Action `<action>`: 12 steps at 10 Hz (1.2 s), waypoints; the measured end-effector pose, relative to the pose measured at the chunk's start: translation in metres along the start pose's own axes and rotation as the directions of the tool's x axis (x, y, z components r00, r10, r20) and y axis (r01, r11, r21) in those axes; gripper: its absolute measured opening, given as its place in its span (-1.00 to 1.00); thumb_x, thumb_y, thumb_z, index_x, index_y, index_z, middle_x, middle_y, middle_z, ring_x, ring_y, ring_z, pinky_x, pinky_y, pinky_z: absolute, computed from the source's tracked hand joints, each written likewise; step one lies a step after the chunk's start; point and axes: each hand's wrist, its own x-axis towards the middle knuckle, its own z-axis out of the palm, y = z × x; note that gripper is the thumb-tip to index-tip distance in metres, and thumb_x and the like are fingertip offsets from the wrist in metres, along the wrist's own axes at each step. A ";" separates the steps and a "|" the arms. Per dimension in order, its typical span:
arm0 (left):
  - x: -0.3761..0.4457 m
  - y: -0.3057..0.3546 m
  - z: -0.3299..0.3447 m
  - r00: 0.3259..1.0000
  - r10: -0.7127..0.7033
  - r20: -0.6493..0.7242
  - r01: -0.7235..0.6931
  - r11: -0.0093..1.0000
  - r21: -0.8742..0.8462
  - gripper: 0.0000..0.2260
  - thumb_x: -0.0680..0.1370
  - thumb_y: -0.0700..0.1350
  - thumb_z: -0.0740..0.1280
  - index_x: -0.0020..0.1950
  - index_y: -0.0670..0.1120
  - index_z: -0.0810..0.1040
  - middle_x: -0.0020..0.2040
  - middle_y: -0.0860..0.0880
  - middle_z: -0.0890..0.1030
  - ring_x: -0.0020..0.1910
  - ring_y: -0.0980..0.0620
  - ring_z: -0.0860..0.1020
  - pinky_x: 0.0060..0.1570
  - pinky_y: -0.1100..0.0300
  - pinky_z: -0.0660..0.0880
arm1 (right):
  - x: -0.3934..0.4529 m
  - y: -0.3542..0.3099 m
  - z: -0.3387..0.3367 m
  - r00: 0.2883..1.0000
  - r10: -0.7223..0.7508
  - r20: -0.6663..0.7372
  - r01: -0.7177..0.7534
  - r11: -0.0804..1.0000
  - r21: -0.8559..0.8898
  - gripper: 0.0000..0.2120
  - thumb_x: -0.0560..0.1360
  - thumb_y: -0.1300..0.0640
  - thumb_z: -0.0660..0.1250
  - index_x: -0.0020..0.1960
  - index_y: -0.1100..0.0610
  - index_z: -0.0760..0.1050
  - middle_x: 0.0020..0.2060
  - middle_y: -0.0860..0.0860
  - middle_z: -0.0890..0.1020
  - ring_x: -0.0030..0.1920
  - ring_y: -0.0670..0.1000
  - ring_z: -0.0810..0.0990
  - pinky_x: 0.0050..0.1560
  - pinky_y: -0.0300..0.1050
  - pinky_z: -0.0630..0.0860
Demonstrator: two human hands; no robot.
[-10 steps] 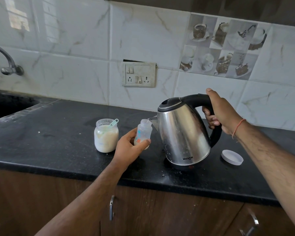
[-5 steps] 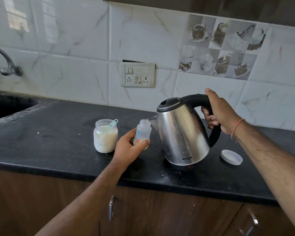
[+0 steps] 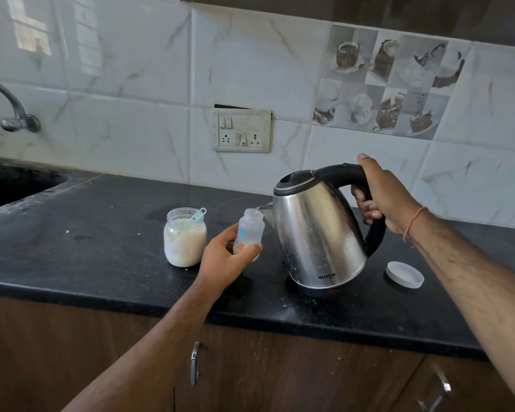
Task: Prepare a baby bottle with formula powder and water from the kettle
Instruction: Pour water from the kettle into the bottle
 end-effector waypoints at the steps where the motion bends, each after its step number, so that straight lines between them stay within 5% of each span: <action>1: 0.000 0.000 0.000 1.000 0.002 -0.002 -0.002 1.000 0.008 -0.68 0.54 -0.09 0.58 0.20 0.25 0.66 -0.01 0.18 0.77 -0.08 0.20 0.70 -0.08 0.36 0.63 | 0.000 -0.001 0.000 1.000 0.001 0.000 -0.001 1.000 -0.004 -0.32 0.66 -0.36 0.04 -0.44 0.09 0.31 -0.54 0.05 0.18 -0.53 0.04 0.11 -0.37 -0.09 0.25; 12: 0.002 -0.005 0.000 1.000 -0.001 -0.021 0.002 0.999 0.040 -0.68 0.53 -0.04 0.60 0.19 0.30 0.66 0.00 0.14 0.77 -0.01 0.07 0.72 0.03 0.18 0.69 | -0.001 -0.001 0.001 1.000 -0.006 -0.006 0.006 1.000 -0.007 -0.32 0.66 -0.36 0.04 -0.43 0.10 0.31 -0.53 0.06 0.18 -0.54 0.04 0.11 -0.38 -0.09 0.26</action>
